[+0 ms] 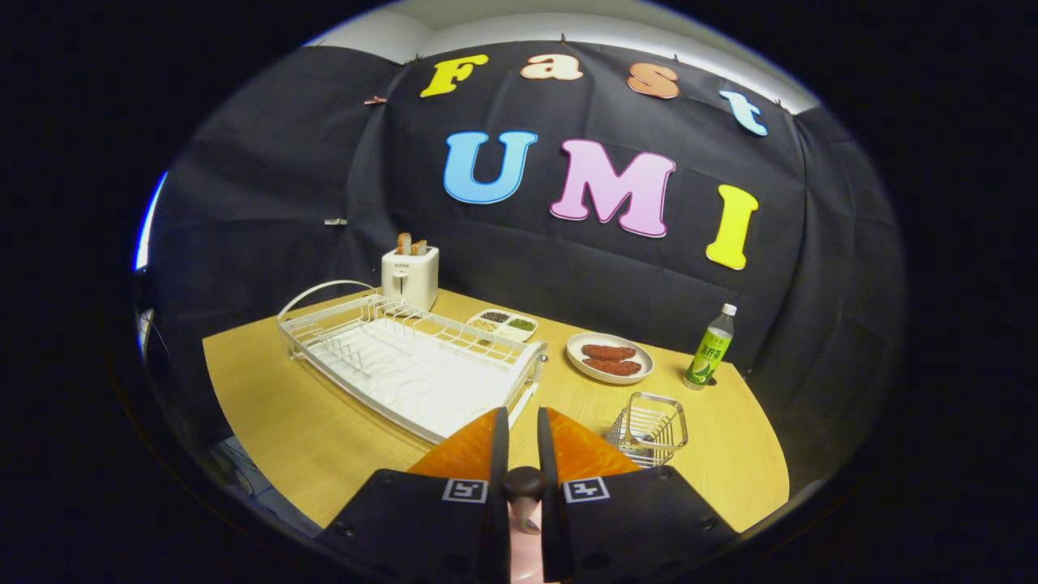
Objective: Take the plate from the dish rack, then take the spoon from the basket and place it into the plate.
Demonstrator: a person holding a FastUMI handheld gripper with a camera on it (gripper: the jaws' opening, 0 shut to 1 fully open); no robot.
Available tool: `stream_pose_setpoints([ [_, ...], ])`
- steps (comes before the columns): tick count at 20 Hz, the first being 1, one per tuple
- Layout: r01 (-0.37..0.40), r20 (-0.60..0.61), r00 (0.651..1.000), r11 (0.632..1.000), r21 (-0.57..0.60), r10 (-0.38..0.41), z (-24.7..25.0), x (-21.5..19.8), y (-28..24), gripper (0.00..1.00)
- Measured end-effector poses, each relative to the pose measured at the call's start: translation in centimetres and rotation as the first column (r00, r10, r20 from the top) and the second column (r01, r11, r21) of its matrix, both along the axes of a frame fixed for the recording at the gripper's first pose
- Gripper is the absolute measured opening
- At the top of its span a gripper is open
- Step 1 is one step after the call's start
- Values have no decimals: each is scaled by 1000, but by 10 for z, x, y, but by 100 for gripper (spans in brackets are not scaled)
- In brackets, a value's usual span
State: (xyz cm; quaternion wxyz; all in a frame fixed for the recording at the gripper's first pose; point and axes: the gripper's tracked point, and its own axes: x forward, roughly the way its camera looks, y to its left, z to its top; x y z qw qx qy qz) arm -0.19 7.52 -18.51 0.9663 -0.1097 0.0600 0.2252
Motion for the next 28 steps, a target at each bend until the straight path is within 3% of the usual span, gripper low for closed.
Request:
stream_pose_setpoints([
  [6,17,-90,996,999,-45,-21,-41,-17,17,22],
  [10,44,-229,972,999,-30,-50,-63,-19,25,29],
  [14,77,-373,926,995,56,-51,-64,-21,33,62],
  [18,83,-380,924,990,114,-34,-35,-23,35,100],
  [22,87,-374,927,984,154,-24,-12,-35,37,99],
  [28,167,-371,926,960,226,-74,10,-32,23,99],
])
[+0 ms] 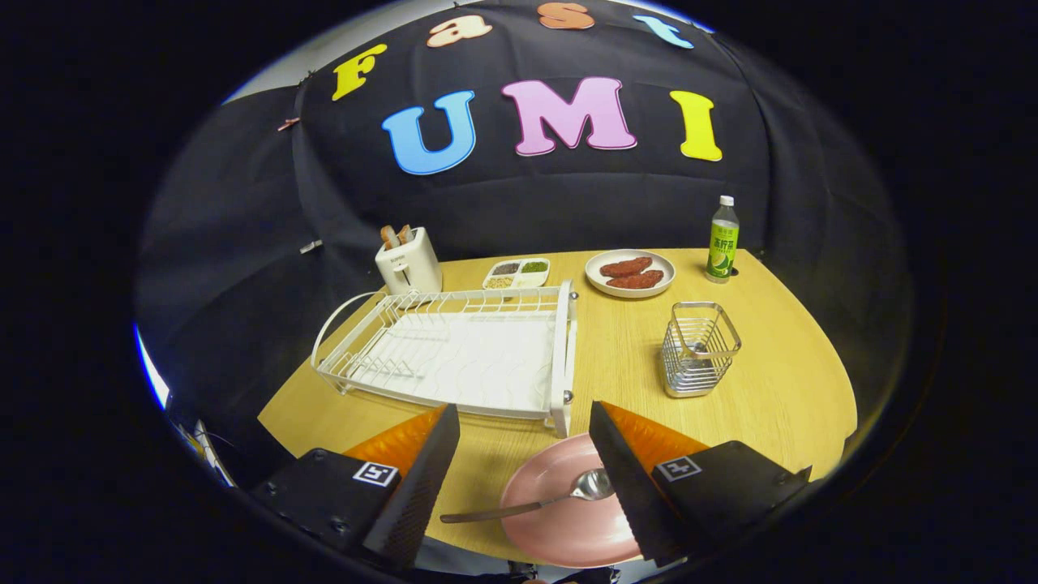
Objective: Take the plate from the dish rack, then take the spoon from the basket and place it into the plate.
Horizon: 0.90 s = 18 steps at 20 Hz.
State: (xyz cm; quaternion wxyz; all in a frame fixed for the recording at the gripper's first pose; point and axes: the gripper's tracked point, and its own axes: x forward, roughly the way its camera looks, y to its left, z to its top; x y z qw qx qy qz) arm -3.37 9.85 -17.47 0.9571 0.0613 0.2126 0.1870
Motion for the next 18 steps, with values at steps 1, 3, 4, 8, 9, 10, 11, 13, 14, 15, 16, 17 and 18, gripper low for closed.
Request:
stream_pose_setpoints([
  [1,23,15,1000,1000,18,-23,12,2,-6,99],
  [3,79,86,993,996,44,-83,46,9,-22,99],
  [4,104,129,986,993,50,-110,65,13,-32,99],
  [8,184,274,941,980,74,-197,137,16,-69,99],
  [9,203,311,926,977,69,-214,153,14,-80,99],
  [10,222,349,908,973,64,-230,169,11,-90,99],
  [11,240,383,891,969,60,-245,184,6,-99,99],
  [13,276,436,858,960,54,-272,209,-5,-116,99],
  [14,294,459,841,954,53,-285,220,-10,-124,99],
  [15,312,478,826,949,52,-298,229,-14,-132,99],
  [16,327,494,813,944,51,-309,235,-18,-138,98],
  [17,346,506,800,937,48,-322,239,-20,-145,98],
  [18,370,513,789,928,43,-338,240,-21,-152,98],
])
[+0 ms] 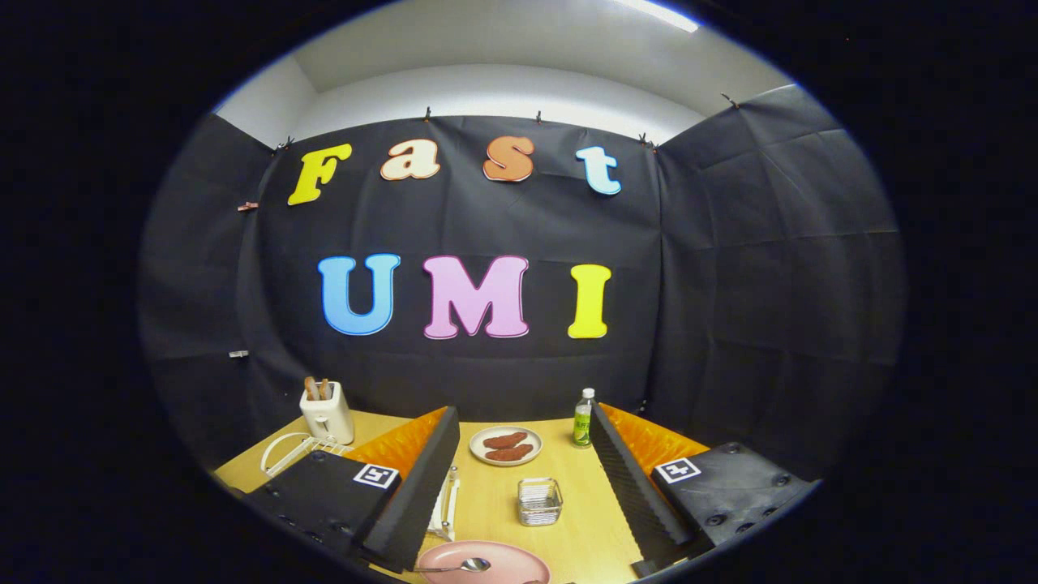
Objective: Take the plate from the dish rack, then take the spoon from the basket and place it into the plate.
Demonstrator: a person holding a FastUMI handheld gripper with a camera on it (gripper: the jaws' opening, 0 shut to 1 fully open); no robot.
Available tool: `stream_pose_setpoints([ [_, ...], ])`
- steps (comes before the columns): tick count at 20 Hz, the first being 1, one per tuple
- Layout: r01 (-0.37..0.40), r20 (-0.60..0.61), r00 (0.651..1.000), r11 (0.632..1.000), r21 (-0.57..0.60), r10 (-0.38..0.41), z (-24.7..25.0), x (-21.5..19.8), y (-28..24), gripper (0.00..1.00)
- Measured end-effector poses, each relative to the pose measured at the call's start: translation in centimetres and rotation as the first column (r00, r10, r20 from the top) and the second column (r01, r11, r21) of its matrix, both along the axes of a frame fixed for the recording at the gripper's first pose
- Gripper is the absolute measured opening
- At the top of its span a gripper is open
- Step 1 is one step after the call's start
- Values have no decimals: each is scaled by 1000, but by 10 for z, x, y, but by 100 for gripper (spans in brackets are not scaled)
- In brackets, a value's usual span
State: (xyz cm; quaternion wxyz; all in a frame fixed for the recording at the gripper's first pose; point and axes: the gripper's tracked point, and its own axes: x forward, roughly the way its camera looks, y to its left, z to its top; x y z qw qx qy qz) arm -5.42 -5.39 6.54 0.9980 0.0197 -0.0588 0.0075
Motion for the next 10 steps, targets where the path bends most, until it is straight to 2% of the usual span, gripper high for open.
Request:
stream_pose_setpoints([
  [2,23,-12,1000,1000,6,-23,-5,-1,-4,98],
  [10,1,-29,1000,1000,-5,-1,-14,2,11,98],
])
